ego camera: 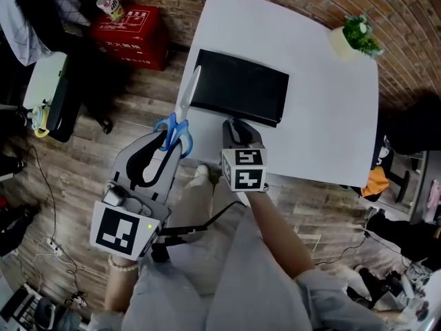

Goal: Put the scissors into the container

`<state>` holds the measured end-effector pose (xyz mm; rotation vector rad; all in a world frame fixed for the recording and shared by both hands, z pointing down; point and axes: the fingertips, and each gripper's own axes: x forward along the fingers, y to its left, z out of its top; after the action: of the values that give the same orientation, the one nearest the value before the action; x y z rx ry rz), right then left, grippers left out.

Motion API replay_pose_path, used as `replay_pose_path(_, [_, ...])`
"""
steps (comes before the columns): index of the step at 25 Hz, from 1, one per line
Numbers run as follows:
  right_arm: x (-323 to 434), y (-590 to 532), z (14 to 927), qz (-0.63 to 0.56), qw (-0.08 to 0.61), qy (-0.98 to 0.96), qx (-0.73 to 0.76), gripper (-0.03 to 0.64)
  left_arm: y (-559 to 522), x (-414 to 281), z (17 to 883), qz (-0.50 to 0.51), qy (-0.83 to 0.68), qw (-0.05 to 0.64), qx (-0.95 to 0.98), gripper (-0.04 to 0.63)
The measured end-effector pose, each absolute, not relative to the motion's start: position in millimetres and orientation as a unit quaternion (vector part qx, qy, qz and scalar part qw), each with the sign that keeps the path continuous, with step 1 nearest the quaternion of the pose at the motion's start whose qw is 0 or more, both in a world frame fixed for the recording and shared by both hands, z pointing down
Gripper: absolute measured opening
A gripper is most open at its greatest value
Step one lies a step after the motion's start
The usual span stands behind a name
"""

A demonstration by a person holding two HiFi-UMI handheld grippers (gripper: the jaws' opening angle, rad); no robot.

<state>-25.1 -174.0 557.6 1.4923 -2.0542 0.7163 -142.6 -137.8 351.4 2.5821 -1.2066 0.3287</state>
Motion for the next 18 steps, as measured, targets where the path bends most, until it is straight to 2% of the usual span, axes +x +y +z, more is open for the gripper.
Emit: replay_pose_path(18, [-42.1,-117.9,557.0,0.282,0.262,-0.763,0.518,0.081,-131.0,-148.6,344.1,0.107,-0.417,0.124,0.894,0.097])
